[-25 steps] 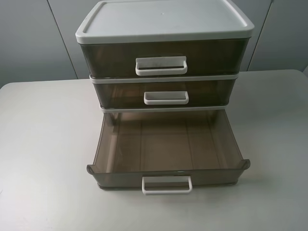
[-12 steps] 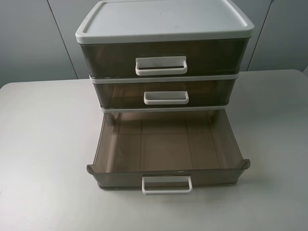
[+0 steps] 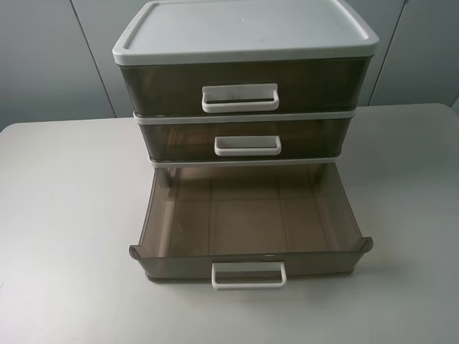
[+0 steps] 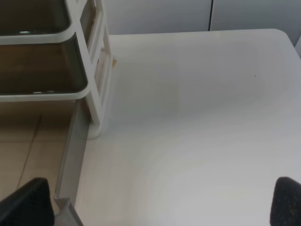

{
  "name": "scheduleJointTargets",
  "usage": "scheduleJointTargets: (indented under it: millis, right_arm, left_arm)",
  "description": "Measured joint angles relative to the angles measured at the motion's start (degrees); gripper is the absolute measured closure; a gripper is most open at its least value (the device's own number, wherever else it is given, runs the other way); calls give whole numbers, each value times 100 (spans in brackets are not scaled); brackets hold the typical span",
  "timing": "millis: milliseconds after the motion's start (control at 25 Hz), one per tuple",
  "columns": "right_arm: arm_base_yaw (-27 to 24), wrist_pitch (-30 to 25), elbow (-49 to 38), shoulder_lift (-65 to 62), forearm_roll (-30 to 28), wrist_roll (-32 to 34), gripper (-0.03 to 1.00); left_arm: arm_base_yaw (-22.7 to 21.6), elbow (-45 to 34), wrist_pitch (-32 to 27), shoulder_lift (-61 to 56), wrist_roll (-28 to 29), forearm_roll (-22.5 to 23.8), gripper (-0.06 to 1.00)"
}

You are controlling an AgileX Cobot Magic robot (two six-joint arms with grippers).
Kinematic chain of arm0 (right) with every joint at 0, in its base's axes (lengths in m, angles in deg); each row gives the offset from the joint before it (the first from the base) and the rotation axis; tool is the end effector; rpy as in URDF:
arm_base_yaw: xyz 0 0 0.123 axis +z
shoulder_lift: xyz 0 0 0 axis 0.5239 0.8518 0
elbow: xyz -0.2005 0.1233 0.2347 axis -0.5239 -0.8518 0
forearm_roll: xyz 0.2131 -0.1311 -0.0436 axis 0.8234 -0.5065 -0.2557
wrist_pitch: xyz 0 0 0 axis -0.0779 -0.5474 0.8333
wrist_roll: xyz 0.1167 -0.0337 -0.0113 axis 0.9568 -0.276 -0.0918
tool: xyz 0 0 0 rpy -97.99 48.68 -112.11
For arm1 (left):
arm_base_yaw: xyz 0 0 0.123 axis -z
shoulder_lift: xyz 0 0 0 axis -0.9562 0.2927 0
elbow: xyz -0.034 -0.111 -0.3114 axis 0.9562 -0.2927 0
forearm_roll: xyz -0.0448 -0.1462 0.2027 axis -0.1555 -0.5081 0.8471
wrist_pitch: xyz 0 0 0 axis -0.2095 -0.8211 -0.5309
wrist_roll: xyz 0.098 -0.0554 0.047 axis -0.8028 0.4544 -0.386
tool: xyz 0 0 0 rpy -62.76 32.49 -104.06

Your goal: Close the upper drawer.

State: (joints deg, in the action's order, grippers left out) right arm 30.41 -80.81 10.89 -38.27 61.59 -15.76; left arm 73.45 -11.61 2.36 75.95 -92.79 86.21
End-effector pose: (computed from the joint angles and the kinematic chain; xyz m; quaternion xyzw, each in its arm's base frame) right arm -0.0263 0.0045 0.2641 0.0078 0.8591 0.0126 0.5116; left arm -0.0261 -0.0025 0.2651 0.0286 0.8541 -0.0004 0.5193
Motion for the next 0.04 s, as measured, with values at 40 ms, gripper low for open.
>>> scheduleJointTargets:
  millis: [40]
  right_arm:
    - [0, 0, 0, 0, 0, 0, 27]
  left_arm:
    - [0, 0, 0, 0, 0, 0, 20]
